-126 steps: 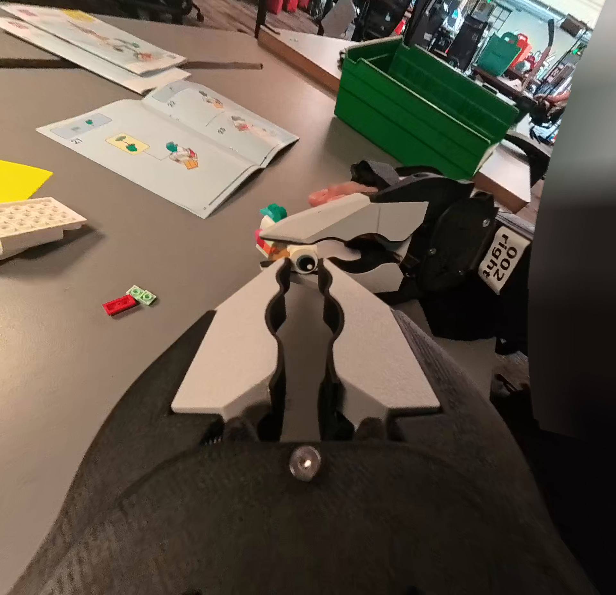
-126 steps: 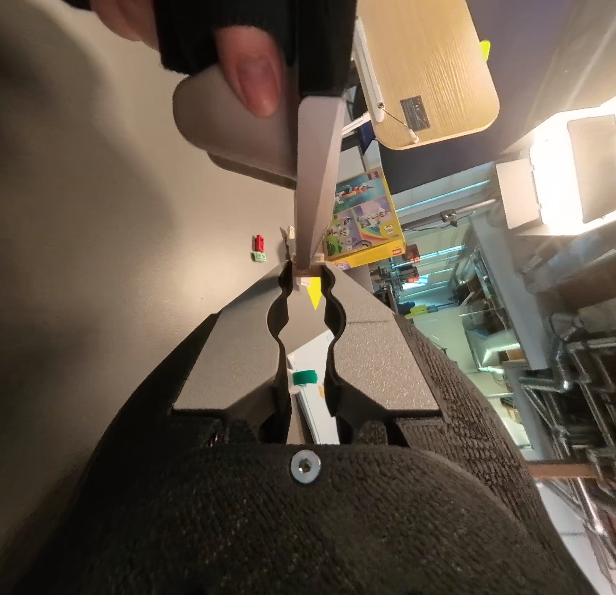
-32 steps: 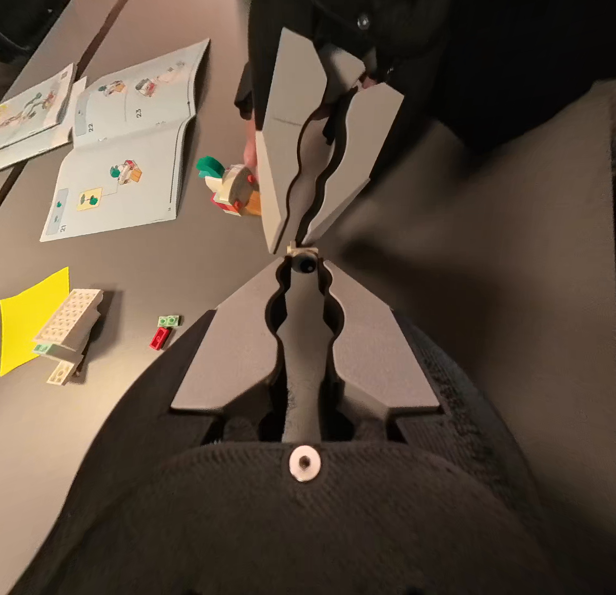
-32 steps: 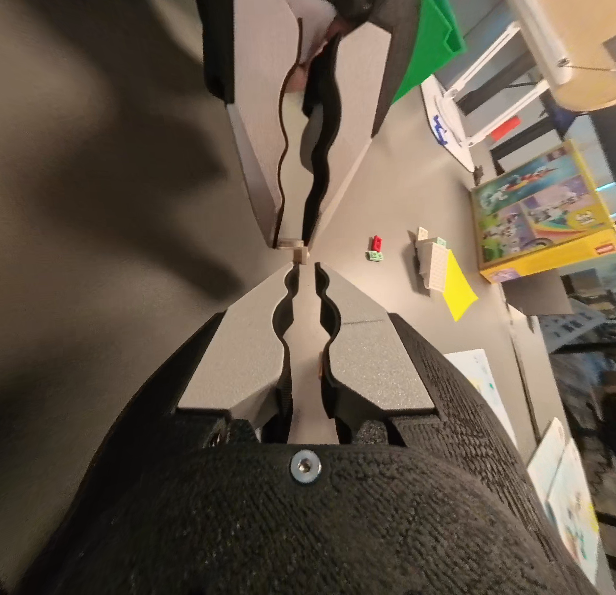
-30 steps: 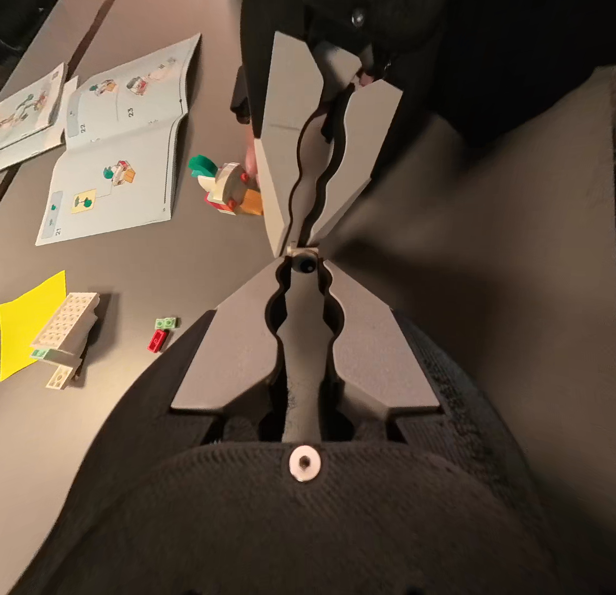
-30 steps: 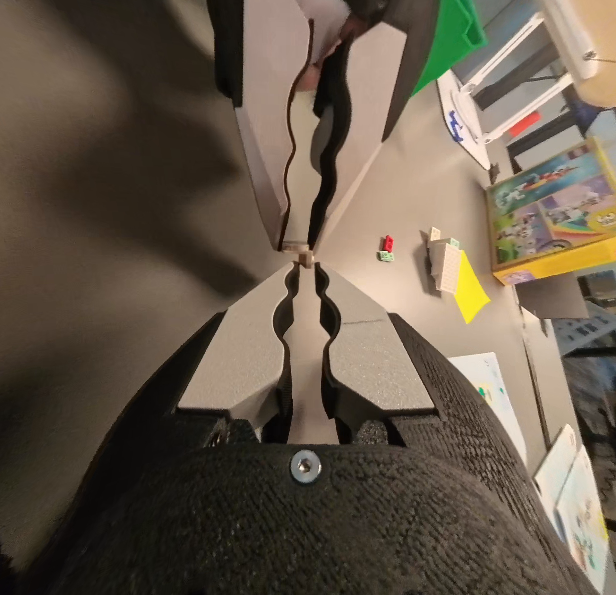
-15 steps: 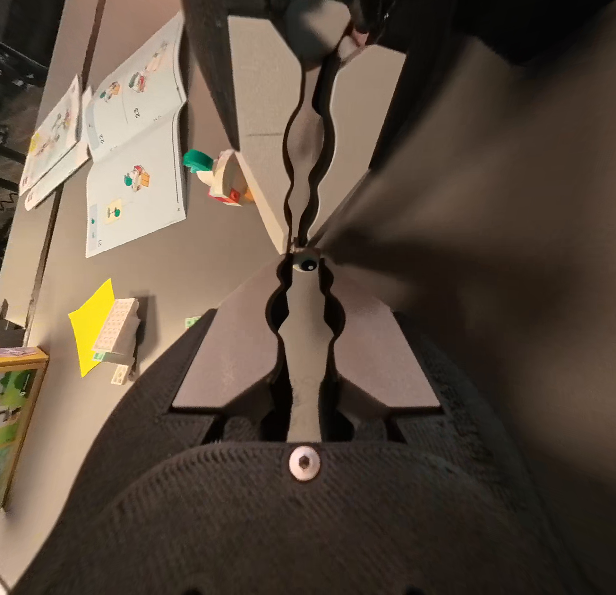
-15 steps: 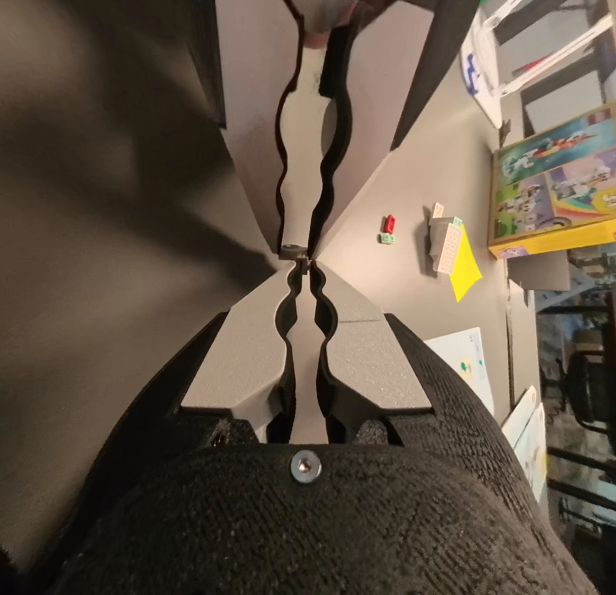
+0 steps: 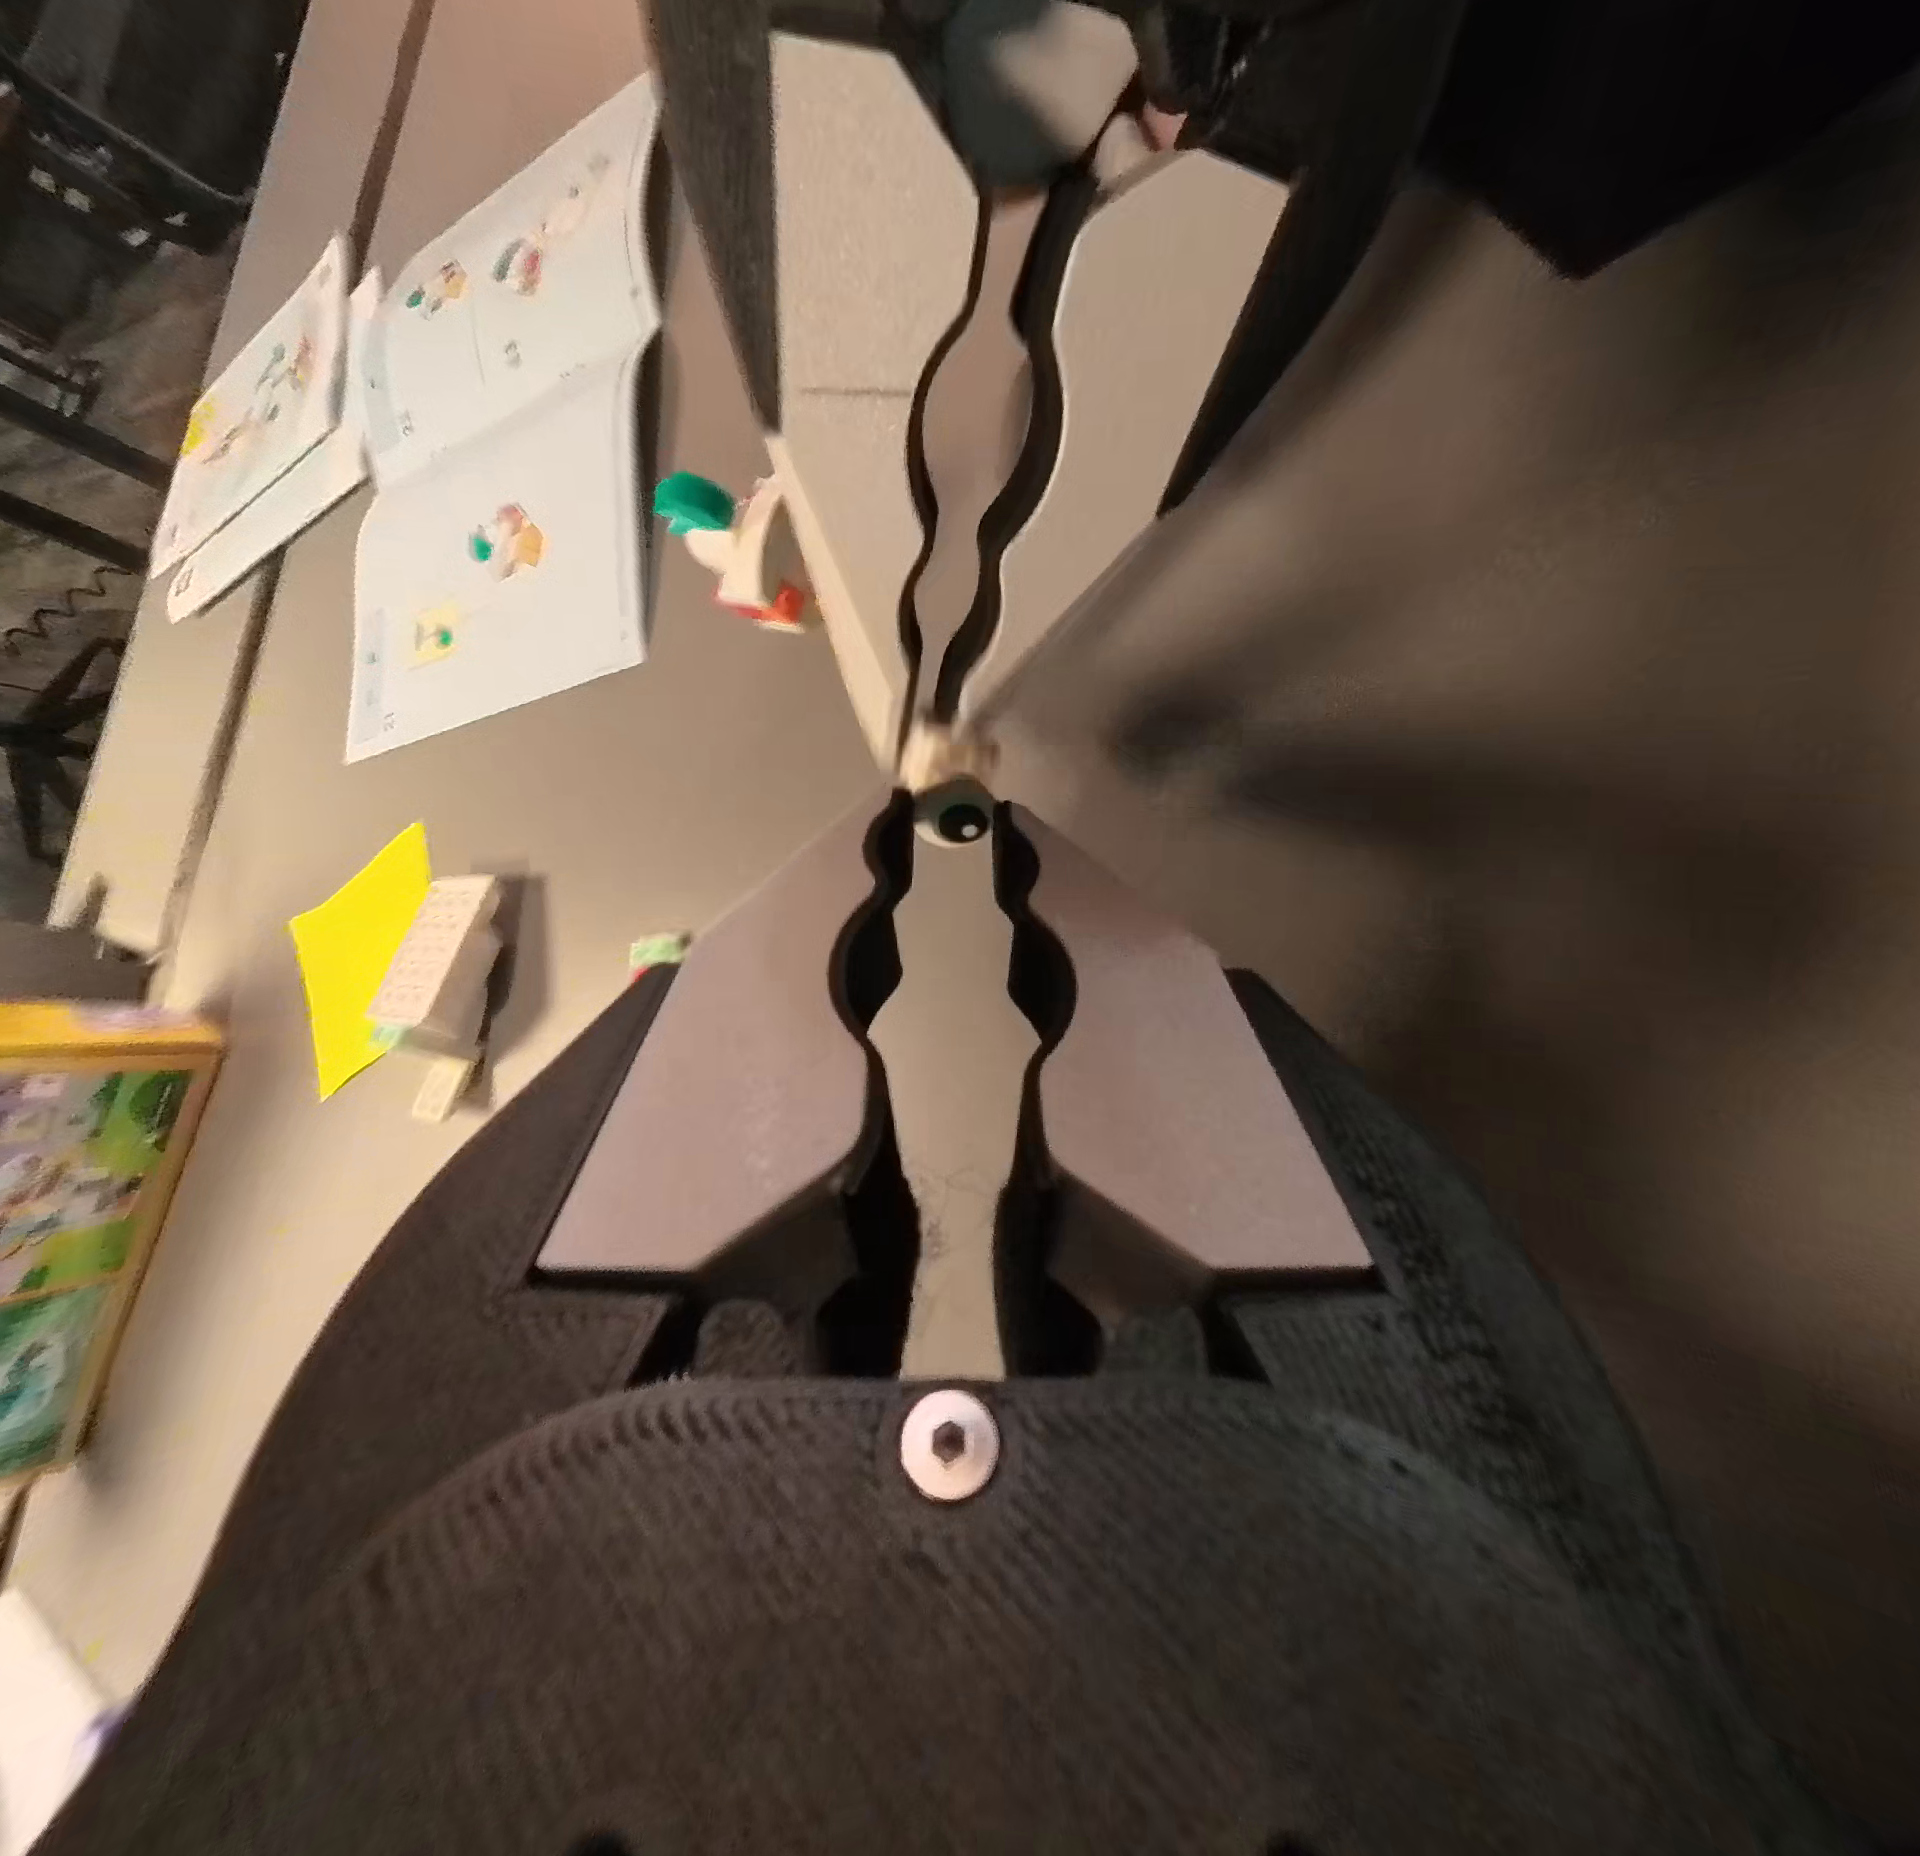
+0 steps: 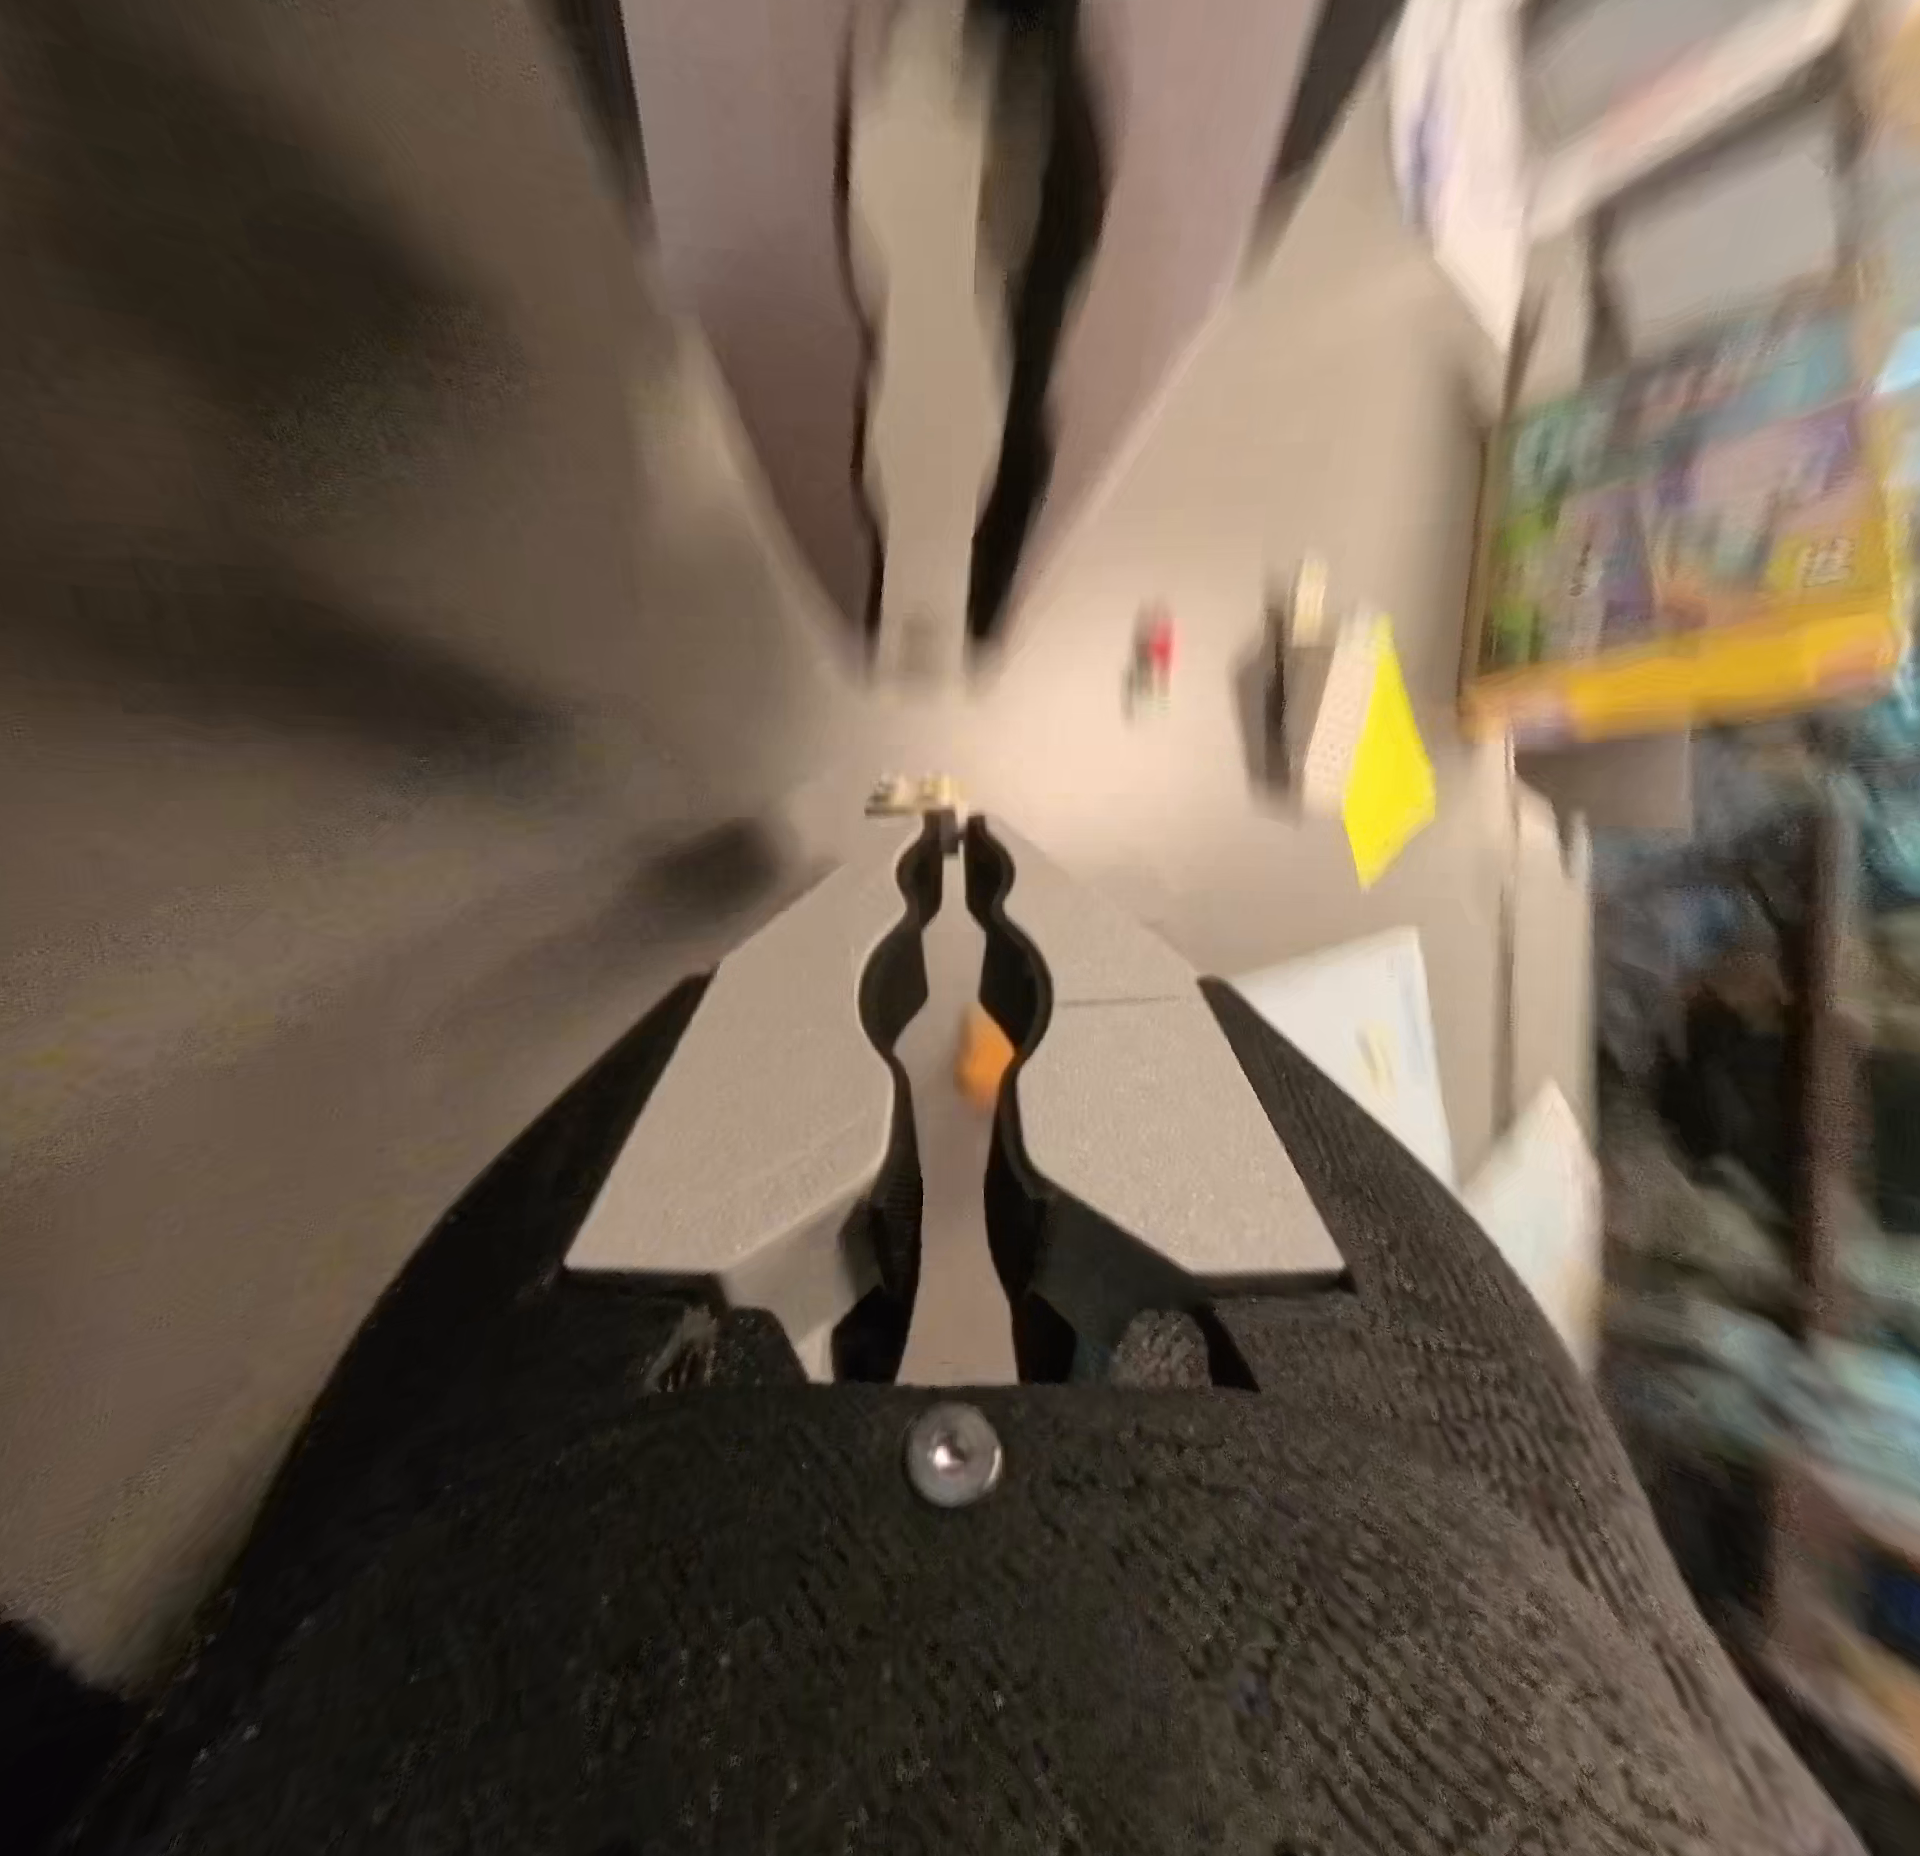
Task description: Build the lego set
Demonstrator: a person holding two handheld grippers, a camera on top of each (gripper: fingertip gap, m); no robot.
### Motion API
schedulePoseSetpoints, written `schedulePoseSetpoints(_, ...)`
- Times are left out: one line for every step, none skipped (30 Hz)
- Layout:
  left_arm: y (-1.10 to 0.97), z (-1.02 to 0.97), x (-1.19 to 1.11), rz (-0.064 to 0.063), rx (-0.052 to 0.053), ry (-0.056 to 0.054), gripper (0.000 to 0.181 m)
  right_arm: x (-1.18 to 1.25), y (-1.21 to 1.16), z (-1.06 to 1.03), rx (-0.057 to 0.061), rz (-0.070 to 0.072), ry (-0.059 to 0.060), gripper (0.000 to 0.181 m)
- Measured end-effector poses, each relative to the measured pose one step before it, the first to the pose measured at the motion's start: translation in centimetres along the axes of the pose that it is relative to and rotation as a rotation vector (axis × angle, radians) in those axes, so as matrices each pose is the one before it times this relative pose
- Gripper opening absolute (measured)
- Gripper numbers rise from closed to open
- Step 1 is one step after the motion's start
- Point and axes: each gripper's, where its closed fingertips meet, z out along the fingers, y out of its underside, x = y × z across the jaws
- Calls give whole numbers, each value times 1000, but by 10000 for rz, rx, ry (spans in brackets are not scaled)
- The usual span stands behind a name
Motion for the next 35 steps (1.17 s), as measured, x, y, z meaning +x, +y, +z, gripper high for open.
schedulePoseSetpoints(412,-1013,-1001,-96,-111,-443,15,498,3273,262,-1375,-433,363,3)
schedulePoseSetpoints(246,-1459,-1200,-496,177,-295,15,225,739,-387,340,467,-92,2)
schedulePoseSetpoints(-33,-1508,-1176,-716,366,-143,15,1020,-423,-998,690,744,203,2)
schedulePoseSetpoints(-103,-1133,-1139,-543,294,-213,14,1295,-375,-767,295,156,560,2)
schedulePoseSetpoints(-67,-540,-760,-286,103,-176,14,748,-417,-287,198,78,365,2)
schedulePoseSetpoints(47,17,-418,-170,-83,-117,15,145,-725,-18,343,212,84,2)
schedulePoseSetpoints(58,403,-138,-88,-153,-70,15,-52,-610,86,224,33,60,2)
schedulePoseSetpoints(186,633,264,-56,-235,109,15,-90,-287,148,123,-139,103,2)
schedulePoseSetpoints(398,751,243,-110,-321,101,15,-166,-11,166,96,6,14,2)
schedulePoseSetpoints(508,777,171,-129,-323,81,15,-61,166,136,80,127,14,2)
schedulePoseSetpoints(477,780,263,-180,-266,182,15,192,192,44,109,82,139,2)
schedulePoseSetpoints(549,827,323,-307,-299,288,15,329,175,-32,142,89,187,2)
schedulePoseSetpoints(583,818,227,-325,-331,273,15,434,161,-68,155,179,211,2)
schedulePoseSetpoints(407,670,115,-179,-241,192,15,535,61,-115,194,169,251,2)
schedulePoseSetpoints(260,534,-2,-129,-193,115,15,485,-1,-121,190,126,237,2)
schedulePoseSetpoints(152,439,-56,-155,-157,93,15,347,-8,-99,157,93,175,2)
schedulePoseSetpoints(163,413,23,-197,-192,171,15,248,-55,-69,140,57,157,2)
schedulePoseSetpoints(254,406,74,-187,-257,218,15,186,-111,-25,131,12,162,2)
schedulePoseSetpoints(287,392,-18,-114,-255,131,15,77,-119,14,92,-41,113,2)
schedulePoseSetpoints(301,342,7,-86,-260,117,15,22,-130,45,67,-95,106,2)
schedulePoseSetpoints(-292,59,15,-202,107,121,15,42,-153,32,73,-131,135,2)
schedulePoseSetpoints(43,105,52,-260,-109,179,20,-30,-146,30,71,-129,89,2)
schedulePoseSetpoints(-55,60,32,-294,-19,177,25,-44,-172,27,80,-90,68,3)
schedulePoseSetpoints(11,61,90,-256,-37,212,30,83,-201,3,105,-46,133,3)
schedulePoseSetpoints(-41,-31,135,-86,6,200,35,155,-218,-32,110,-40,159,3)
schedulePoseSetpoints(39,-24,-52,7,-20,-7,40,225,-202,-59,106,-57,176,3)
schedulePoseSetpoints(115,-16,-190,68,-51,-176,45,228,-208,-97,113,-48,164,3)
schedulePoseSetpoints(42,-43,-123,85,8,-172,53,246,-262,-124,150,-26,162,3)
schedulePoseSetpoints(102,-43,-63,59,-24,-142,61,228,-317,-127,188,-38,153,3)
schedulePoseSetpoints(-30,-72,-131,-4,56,-184,69,169,-377,-135,213,-86,145,3)
schedulePoseSetpoints(-353,-163,220,-93,285,59,77,141,-455,-142,258,-146,153,3)
schedulePoseSetpoints(-869,-319,721,-241,608,444,85,13,-502,-122,269,-162,89,2)
schedulePoseSetpoints(-1323,-470,1130,-418,887,763,83,-100,-488,-84,247,-129,25,2)
schedulePoseSetpoints(-1528,-554,1217,-521,1015,884,77,-145,-447,-52,215,-91,-1,2)
schedulePoseSetpoints(-1485,-549,1120,-554,990,862,67,-195,-406,-31,201,-64,-37,2)
